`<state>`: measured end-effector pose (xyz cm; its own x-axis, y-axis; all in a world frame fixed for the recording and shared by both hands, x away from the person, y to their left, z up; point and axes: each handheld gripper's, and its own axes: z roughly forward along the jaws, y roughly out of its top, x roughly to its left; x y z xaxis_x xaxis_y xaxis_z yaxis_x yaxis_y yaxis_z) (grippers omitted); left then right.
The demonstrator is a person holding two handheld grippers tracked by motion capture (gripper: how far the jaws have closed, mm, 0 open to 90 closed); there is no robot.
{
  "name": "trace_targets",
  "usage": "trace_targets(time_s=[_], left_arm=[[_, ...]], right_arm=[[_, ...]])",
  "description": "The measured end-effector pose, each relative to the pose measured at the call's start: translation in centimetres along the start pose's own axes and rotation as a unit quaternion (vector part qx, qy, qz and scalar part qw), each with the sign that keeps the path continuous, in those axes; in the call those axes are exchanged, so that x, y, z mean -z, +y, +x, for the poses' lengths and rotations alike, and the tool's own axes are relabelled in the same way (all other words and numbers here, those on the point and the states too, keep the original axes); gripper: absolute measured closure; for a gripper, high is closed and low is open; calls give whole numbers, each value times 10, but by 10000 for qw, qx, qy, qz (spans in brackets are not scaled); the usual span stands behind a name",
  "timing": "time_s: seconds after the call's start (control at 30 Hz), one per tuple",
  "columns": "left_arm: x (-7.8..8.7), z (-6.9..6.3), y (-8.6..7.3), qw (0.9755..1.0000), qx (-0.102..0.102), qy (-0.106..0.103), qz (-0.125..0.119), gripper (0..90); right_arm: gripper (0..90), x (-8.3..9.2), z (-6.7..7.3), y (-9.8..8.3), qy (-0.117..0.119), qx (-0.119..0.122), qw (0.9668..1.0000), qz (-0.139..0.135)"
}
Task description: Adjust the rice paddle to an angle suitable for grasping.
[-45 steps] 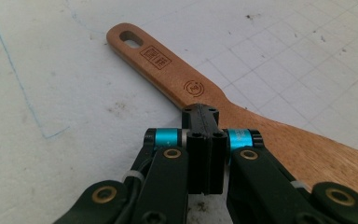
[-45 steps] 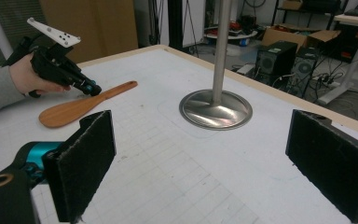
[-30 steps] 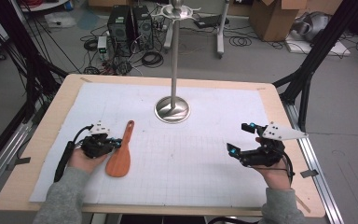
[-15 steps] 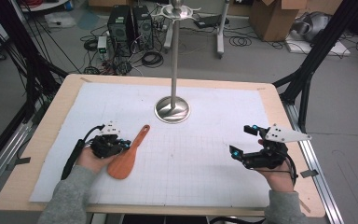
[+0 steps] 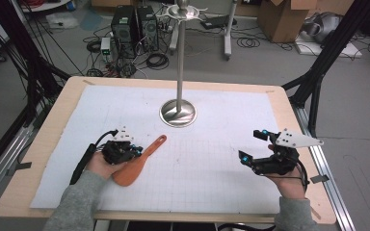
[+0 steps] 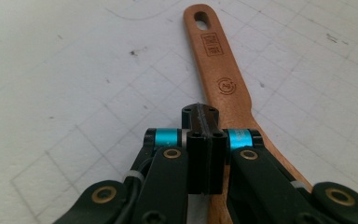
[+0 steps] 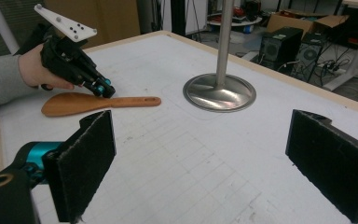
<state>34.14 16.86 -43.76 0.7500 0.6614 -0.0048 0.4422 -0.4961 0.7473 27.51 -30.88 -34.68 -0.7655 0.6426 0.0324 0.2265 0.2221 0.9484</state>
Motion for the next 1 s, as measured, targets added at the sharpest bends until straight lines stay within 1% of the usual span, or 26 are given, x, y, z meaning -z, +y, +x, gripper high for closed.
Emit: trace_targets(time_s=[0.03,0.07,0.1,0.13,0.2,0.27,0.3,0.37,0.47,0.57,0.6,0.63,0.67,0.83,0.87,0.9,1.0], left_arm=[[3,0,1,10000,15,32,-53,897],[7,0,2,9999,45,17,-130,897],[7,0,2,9999,45,17,-130,897],[13,-4,5,9996,66,-30,-275,897],[17,-12,8,9993,22,-129,-341,897],[15,-20,10,9993,-70,-180,-323,897],[13,-26,11,9993,-120,-220,-270,897],[9,-34,11,9992,-159,-288,-218,897],[4,-43,8,9992,-240,-308,-91,897],[3,-46,6,9991,-263,-320,-99,897],[3,-48,3,9991,-218,-334,-106,897],[3,-48,3,9991,-218,-334,-106,897],[3,-50,1,9991,-168,-388,-82,897],[6,-52,-3,9988,-117,-461,-74,897],[8,-52,-3,9984,-119,-543,-137,897],[9,-52,-4,9981,-110,-579,-166,897],[9,-53,-6,9981,-102,-592,-101,897]], right_arm=[[70,0,0,0,13,4,10000,3],[70,1,0,0,7,1,10000,6],[70,1,0,0,7,1,10000,6],[70,1,0,1,-3,11,10000,-25],[70,2,0,1,-3,-28,10000,-12],[70,1,-1,1,-3,-20,10000,-23],[70,1,-1,1,0,-15,10000,-23],[70,0,0,2,10,-18,10000,-36],[70,-1,0,4,35,15,10000,-59],[70,-1,-1,4,59,16,9999,-99],[70,-2,-2,5,61,14,9999,-104],[70,-2,-2,5,55,-8,9999,-106],[70,-3,-2,5,60,16,9999,-85],[70,-6,-2,5,93,24,9999,-58],[70,-6,-2,5,87,36,9999,-62],[70,-6,-2,5,93,41,9999,-66],[70,-6,-1,5,109,36,9999,-70]])
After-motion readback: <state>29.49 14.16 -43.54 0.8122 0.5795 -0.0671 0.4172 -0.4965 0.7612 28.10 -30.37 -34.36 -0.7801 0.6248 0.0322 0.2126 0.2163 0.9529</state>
